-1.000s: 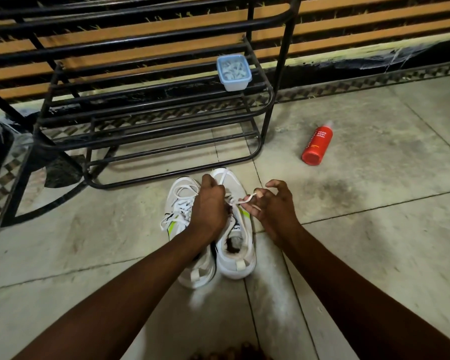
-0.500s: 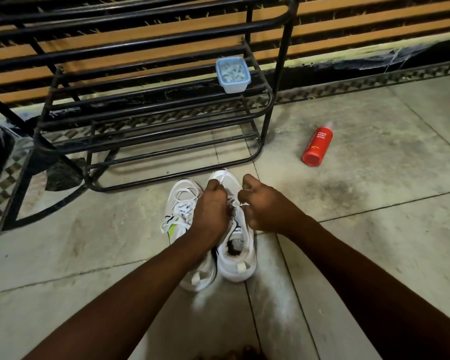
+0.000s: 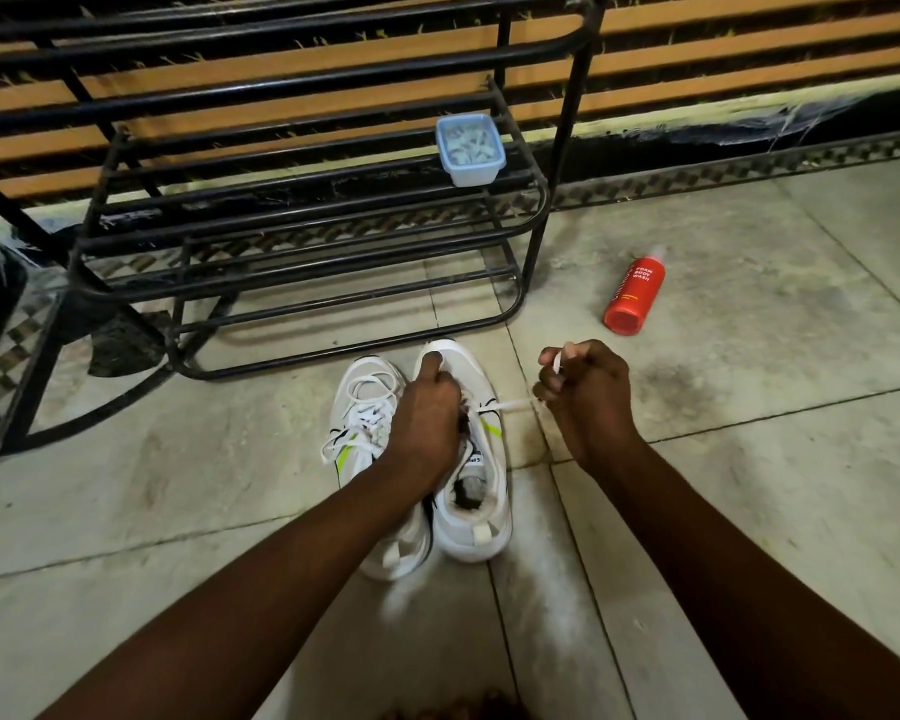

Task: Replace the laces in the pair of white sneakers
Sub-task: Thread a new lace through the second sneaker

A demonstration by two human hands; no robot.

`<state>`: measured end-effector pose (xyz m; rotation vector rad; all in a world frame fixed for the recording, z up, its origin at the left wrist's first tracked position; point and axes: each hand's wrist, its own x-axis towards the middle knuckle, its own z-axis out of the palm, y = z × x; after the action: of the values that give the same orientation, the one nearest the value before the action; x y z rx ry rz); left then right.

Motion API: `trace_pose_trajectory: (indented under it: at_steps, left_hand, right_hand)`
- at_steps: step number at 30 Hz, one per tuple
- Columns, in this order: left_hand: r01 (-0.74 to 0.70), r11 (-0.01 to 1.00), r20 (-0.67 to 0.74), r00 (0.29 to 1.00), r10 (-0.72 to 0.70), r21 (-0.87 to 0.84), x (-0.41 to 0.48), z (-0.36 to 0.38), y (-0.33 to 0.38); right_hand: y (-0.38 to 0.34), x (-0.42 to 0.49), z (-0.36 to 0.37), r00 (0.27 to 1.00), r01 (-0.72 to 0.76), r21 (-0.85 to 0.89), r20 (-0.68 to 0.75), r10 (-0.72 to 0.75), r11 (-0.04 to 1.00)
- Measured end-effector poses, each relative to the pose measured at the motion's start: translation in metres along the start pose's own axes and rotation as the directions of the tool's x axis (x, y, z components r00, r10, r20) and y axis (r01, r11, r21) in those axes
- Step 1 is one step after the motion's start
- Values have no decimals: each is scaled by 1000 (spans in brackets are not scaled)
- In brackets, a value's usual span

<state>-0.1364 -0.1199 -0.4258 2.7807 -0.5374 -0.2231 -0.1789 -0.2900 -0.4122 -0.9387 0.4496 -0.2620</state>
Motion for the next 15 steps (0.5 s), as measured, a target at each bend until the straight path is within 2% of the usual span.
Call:
trace_pose_trajectory:
  at_steps: [1, 2, 3, 4, 5, 6, 7, 8, 9, 10, 11, 12, 13, 14, 15]
  left_hand:
    - [-14, 1000, -3, 1000, 14, 12, 0, 0, 1]
    - [-27, 999, -7, 1000, 27, 22, 1, 0, 2]
    - [-37, 999, -9, 999, 37, 31, 1, 0, 2]
    - [-42, 998, -9, 999, 42, 40, 0, 0, 2]
    - [-43, 998, -9, 999, 44, 48, 0, 0, 2]
    - [-45, 998, -9, 999, 46, 52, 0, 1, 2]
    - [-46, 998, -10, 999, 47, 49, 0, 2, 1]
    - [-50, 998, -14, 999, 51, 44, 0, 2, 0]
    - [-59, 997, -15, 998, 59, 40, 1, 2, -1]
    - [-72, 997, -14, 997, 73, 38, 2, 1, -1]
    - [-86, 996, -11, 996, 86, 36, 2, 0, -2]
    - [-99, 995, -8, 995, 99, 33, 2, 0, -2]
    - [-107, 994, -7, 994, 107, 27, 3, 0, -3]
    - [-109, 994, -5, 994, 109, 18, 3, 0, -3]
    - [-107, 994, -4, 994, 107, 8, 3, 0, -4]
  right_hand:
    - [-3, 3, -6, 999, 35, -134, 21, -33, 990]
    - [-6, 6, -13, 986, 158, -403, 108, -124, 902]
    - [-8, 8, -20, 936, 349, -682, 289, -202, 643]
    - [-10, 9, -26, 849, 528, -794, 506, -151, 303]
    - [-9, 9, -28, 773, 634, -773, 634, 12, 22]
    - [-7, 8, -27, 733, 679, -719, 651, 197, -151]
    - [-5, 7, -26, 716, 697, -663, 629, 303, -272]
    - [-3, 6, -23, 712, 702, -629, 637, 296, -334]
    - [-3, 5, -21, 712, 696, -642, 674, 197, -320]
    - [-6, 3, -19, 721, 679, -703, 693, 10, -213]
    - [-9, 1, -17, 726, 655, -753, 651, -221, -67]
    - [-11, -3, -14, 733, 626, -774, 540, -415, 99]
    - [-12, -4, -11, 774, 577, -748, 373, -511, 328]
    - [-11, -4, -6, 853, 490, -623, 197, -483, 611]
    - [-11, -6, 2, 937, 343, -396, 77, -341, 852]
